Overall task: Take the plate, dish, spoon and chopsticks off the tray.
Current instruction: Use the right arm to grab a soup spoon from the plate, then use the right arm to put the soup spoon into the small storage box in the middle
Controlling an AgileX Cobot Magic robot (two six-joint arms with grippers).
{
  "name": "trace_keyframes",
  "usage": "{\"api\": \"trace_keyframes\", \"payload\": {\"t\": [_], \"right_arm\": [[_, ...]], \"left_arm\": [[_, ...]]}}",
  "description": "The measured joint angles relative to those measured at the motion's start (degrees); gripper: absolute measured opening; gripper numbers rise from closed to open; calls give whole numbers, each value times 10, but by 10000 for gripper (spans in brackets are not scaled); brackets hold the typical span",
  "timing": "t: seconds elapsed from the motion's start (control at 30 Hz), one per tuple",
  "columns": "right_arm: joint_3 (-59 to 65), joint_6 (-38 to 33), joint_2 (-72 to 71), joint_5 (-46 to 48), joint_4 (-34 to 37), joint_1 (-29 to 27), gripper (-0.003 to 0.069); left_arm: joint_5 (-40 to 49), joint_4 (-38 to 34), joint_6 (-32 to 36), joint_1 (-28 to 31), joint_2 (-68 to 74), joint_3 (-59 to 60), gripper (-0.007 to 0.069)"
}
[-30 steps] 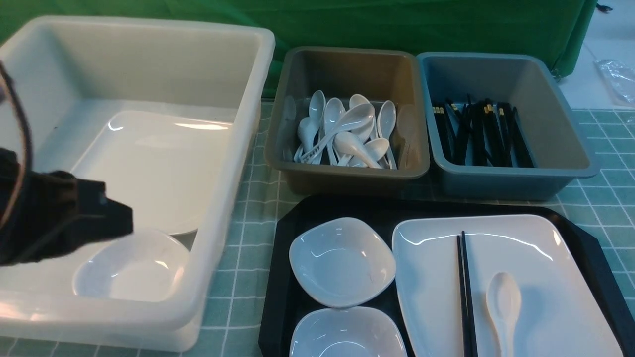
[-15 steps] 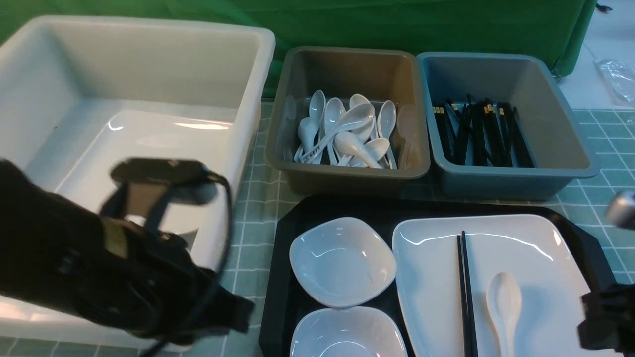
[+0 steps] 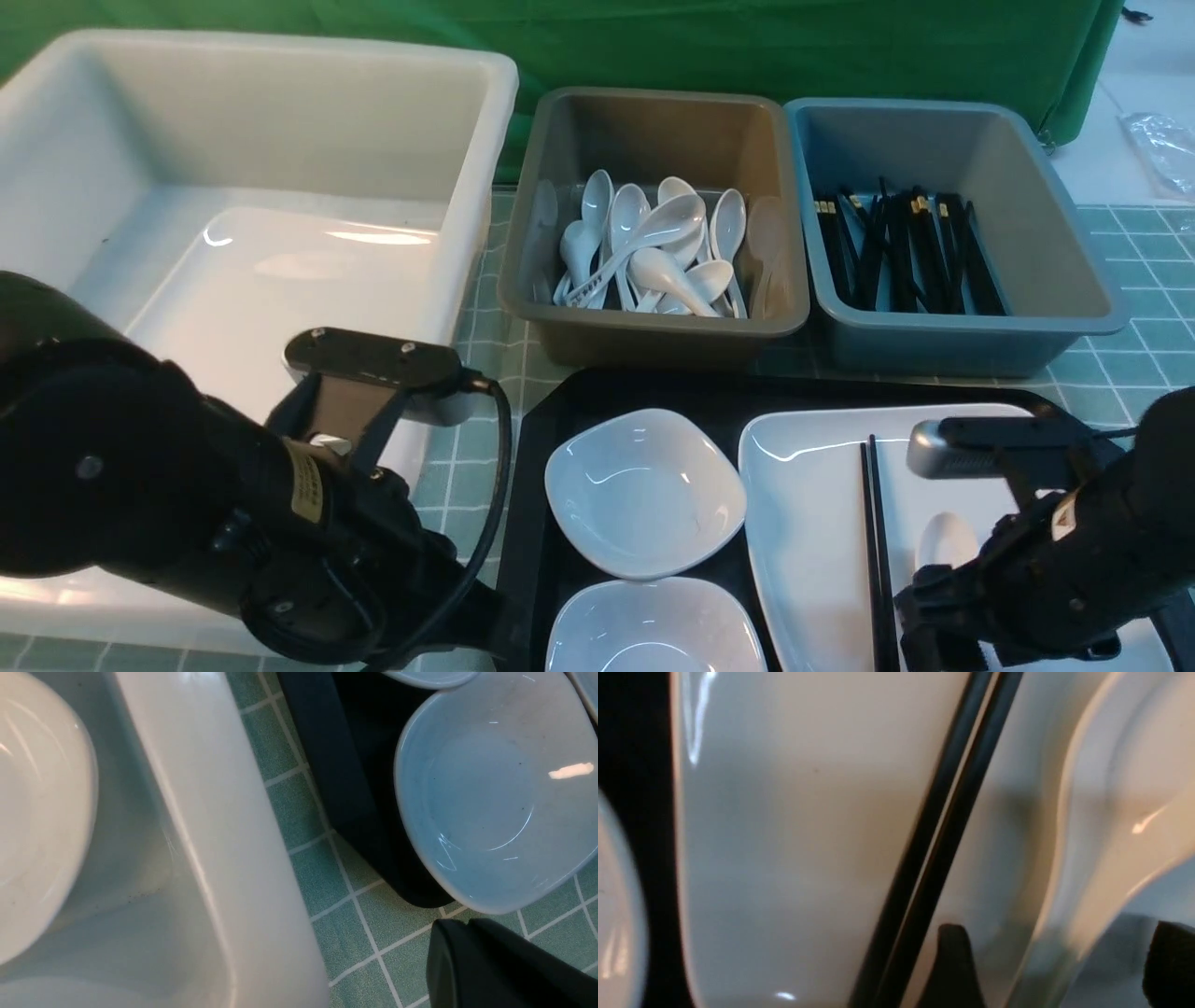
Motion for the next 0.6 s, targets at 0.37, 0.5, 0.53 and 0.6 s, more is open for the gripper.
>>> {"api": "trace_keyframes", "payload": {"t": [0.37,0.5,0.53,0.6], "right_arm": [[-18,-16,-3,17,-10,0,163],[-86,-11,-54,42,-10,0,163],[-106,-12,-59,40,-9,0,163],[-154,-16,-58,35,-8,0,163]], "left_arm": [[3,31,0,0,0,0,0],[16,39,-4,0,0,0,6],[19,45,-10,0,0,0,7],[23,56,-16,0,0,0,8]]}}
